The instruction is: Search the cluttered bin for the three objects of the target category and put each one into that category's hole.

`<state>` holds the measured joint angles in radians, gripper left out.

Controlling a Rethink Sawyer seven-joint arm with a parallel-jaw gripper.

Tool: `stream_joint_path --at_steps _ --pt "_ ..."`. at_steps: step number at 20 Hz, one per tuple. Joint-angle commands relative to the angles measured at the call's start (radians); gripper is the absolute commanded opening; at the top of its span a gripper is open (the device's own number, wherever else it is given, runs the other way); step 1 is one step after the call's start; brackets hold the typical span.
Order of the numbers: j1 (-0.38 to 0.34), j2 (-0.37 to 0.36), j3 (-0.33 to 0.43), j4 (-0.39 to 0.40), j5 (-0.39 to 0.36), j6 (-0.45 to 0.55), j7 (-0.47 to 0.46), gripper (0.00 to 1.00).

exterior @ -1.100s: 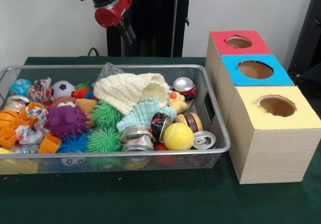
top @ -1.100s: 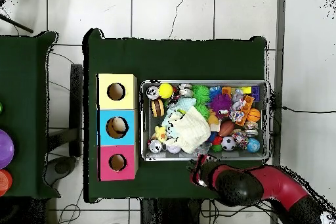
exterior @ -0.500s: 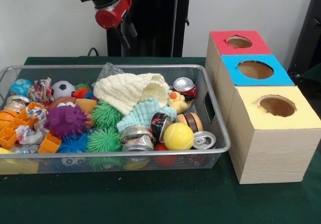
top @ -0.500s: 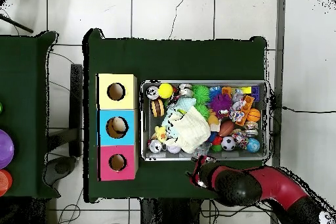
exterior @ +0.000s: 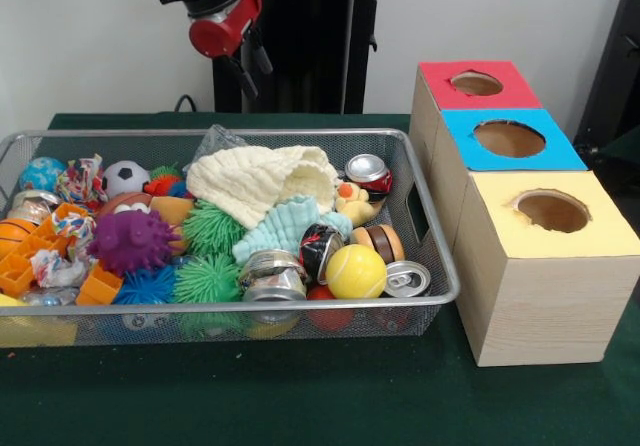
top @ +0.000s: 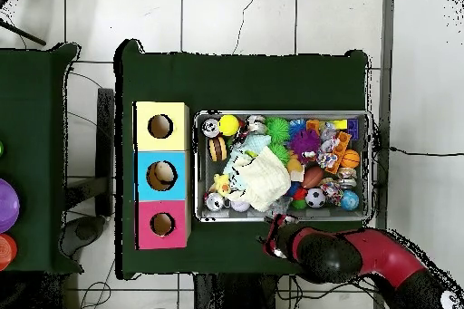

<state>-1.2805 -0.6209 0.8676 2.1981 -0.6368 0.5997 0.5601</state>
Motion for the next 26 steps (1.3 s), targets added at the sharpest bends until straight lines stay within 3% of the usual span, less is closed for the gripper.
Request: stream_joint_path --at_steps 1,18,26 --pt "0.008 0.012 0.056 -0.152 -0.056 0.120 -0.170 1.00" --pt "-0.014 0.067 0.074 -0.244 -0.099 0.162 -0.273 1.00" --pt "-0.034 0.116 0.077 -0.272 -0.191 0.135 -0.330 1.00"
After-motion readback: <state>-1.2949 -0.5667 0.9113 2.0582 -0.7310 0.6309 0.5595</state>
